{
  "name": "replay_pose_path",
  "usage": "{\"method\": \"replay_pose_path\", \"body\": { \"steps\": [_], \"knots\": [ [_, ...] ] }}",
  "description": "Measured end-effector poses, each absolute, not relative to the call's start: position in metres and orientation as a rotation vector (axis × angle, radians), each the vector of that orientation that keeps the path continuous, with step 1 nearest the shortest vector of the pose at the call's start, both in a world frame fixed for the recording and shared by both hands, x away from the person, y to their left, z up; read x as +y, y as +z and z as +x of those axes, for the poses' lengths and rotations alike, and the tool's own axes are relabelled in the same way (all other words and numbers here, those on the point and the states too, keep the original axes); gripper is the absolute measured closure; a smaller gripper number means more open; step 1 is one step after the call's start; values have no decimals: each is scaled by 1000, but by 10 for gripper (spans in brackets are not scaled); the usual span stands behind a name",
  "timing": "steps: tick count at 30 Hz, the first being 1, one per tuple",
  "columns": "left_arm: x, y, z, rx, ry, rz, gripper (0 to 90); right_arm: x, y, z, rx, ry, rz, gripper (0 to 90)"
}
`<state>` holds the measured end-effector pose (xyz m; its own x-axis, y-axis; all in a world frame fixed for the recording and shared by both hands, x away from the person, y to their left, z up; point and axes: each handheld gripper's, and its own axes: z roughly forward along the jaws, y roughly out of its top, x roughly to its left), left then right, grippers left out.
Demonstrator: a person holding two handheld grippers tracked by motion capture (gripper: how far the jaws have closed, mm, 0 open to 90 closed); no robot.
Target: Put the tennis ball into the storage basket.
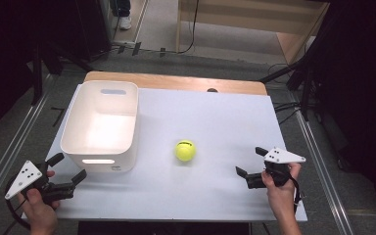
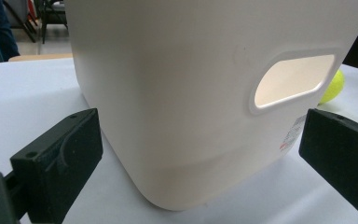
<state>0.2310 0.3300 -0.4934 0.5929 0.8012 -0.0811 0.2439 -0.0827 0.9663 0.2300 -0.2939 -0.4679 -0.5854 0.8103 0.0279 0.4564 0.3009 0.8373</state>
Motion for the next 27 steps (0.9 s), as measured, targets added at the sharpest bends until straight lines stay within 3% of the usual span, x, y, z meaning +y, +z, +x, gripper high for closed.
{"method": "replay_pose_path", "body": {
  "steps": [27],
  "knots": [
    [330, -493, 231, 887, 580, 1626, 0, -265, -464, 254, 2297, 1145, 1073, 0]
  ]
}}
